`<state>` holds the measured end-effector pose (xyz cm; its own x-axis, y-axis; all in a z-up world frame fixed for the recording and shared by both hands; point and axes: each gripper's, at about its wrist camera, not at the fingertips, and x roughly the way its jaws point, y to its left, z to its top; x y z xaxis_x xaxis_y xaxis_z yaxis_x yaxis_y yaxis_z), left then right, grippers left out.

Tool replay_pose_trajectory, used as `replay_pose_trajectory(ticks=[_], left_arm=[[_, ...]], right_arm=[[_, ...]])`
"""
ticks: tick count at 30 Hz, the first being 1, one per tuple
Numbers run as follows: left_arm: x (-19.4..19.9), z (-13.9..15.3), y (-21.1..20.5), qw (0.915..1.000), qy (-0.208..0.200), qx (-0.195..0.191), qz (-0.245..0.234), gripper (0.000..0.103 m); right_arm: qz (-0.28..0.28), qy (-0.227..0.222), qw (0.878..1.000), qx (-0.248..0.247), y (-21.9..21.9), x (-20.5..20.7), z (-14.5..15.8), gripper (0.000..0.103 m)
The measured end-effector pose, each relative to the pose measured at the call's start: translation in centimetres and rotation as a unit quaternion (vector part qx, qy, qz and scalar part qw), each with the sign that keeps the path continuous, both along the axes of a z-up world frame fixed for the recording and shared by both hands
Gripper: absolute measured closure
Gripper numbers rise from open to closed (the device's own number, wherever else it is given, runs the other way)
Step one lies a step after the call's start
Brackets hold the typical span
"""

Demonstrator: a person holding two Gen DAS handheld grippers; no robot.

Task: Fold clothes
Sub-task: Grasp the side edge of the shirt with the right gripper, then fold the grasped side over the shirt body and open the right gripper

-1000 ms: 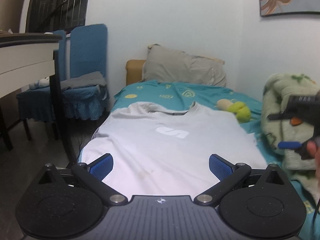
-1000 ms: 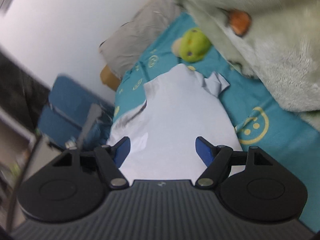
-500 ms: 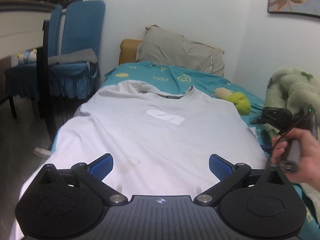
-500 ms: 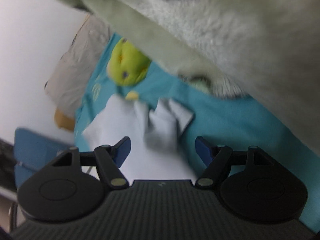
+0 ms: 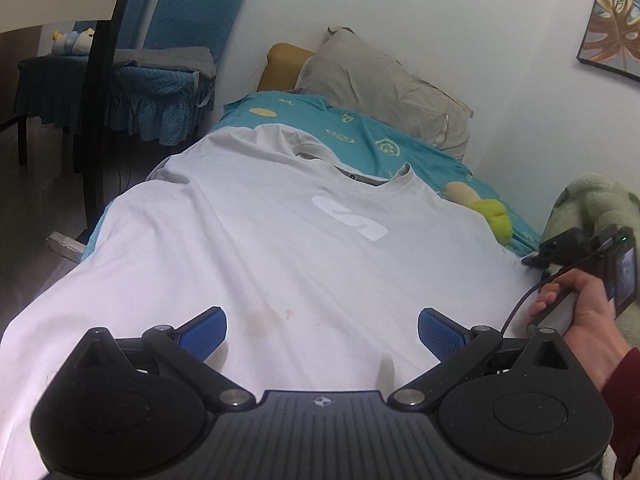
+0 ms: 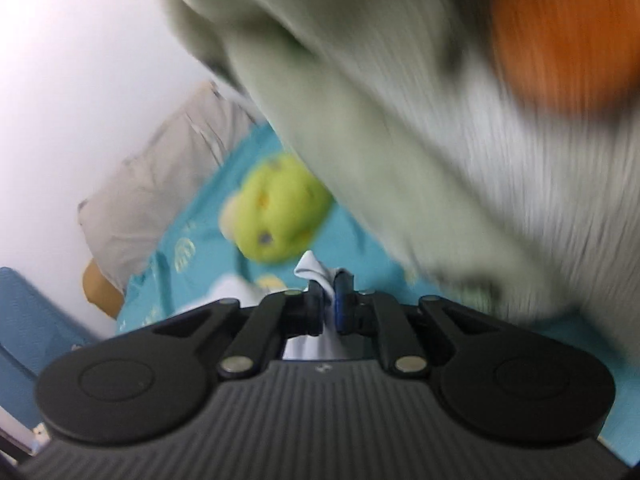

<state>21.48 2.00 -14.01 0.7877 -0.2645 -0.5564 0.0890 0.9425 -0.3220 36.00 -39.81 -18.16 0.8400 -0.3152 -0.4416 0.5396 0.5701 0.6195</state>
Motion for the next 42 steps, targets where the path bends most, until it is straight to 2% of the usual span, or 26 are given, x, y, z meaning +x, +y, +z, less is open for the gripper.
replay_pose_trajectory(ticks=[3,5,6,8,11,14,15,17,18,19,20,22,23,24,28,30,37,40,42], left_arm=[[-0.5,0.8,-0.1,0.9998,-0.018,0.010,0.001,0.000],[-1.1,1.7,-0.2,0.9989,-0.041,0.024,0.001,0.000],[-1.3,2.1,-0.2,0.9981,-0.053,0.032,0.001,0.000],[-1.8,2.8,-0.2,0.9960,-0.074,0.050,0.002,0.000],[-2.1,3.4,-0.3,0.9926,-0.097,0.073,0.003,0.000],[-2.2,3.6,0.1,0.9923,-0.102,0.070,0.010,0.000],[-2.1,3.6,0.3,0.9926,-0.101,0.067,0.013,0.000],[-2.0,3.4,0.6,0.9931,-0.098,0.063,0.017,0.000],[-1.9,3.3,0.8,0.9933,-0.096,0.061,0.019,0.000],[-1.8,3.3,0.9,0.9935,-0.094,0.060,0.021,0.000],[-1.7,3.2,1.1,0.9937,-0.093,0.058,0.023,0.000],[-1.5,3.0,1.2,0.9940,-0.090,0.057,0.022,0.000],[-1.4,2.9,1.2,0.9940,-0.089,0.059,0.023,0.000],[-1.3,2.9,1.2,0.9940,-0.088,0.061,0.023,0.000],[-1.5,3.1,0.9,0.9934,-0.089,0.071,0.016,0.000],[-1.9,3.3,0.4,0.9922,-0.094,0.082,0.010,0.000],[-4.1,4.0,-1.4,0.9882,-0.101,0.113,-0.025,0.001],[-4.8,3.8,-2.4,0.9871,-0.090,0.126,-0.041,0.003],[-4.7,3.4,-3.4,0.9843,-0.086,0.145,-0.054,0.004]], right_arm=[[0.019,0.000,0.996,-0.092,1.0,0.3,2.8,0.095],[0.060,0.009,0.976,-0.209,3.5,1.1,4.5,0.095],[0.100,0.009,0.959,-0.265,5.7,1.5,4.9,0.095],[0.181,0.009,0.912,-0.368,10.0,2.4,5.4,0.095],[0.299,0.016,0.854,-0.425,16.6,2.4,2.9,0.095],[0.403,0.026,0.789,-0.463,22.9,1.8,0.1,0.095],[0.423,0.033,0.775,-0.469,24.2,1.5,-0.9,0.094],[0.442,0.054,0.761,-0.472,25.4,1.0,-2.1,0.092],[0.446,0.063,0.762,-0.465,25.3,1.1,-2.4,0.091],[0.446,0.063,0.773,-0.447,24.7,0.7,-1.8,0.090],[0.447,0.062,0.783,-0.429,24.2,0.4,-1.2,0.083],[0.447,0.061,0.802,-0.392,23.0,-0.4,0.0,0.057],[0.447,0.061,0.811,-0.373,22.5,-0.7,0.6,0.033],[0.446,0.061,0.820,-0.354,21.9,-1.1,1.2,0.021],[0.442,0.058,0.851,-0.278,19.7,-2.6,3.6,0.020],[0.424,0.048,0.869,-0.250,18.5,-4.4,5.9,0.020],[0.320,0.043,0.930,-0.174,14.3,-15.0,15.1,0.020],[0.284,0.027,0.949,-0.135,12.1,-19.7,16.7,0.020],[0.265,0.013,0.957,-0.121,10.9,-22.2,17.1,0.020]])
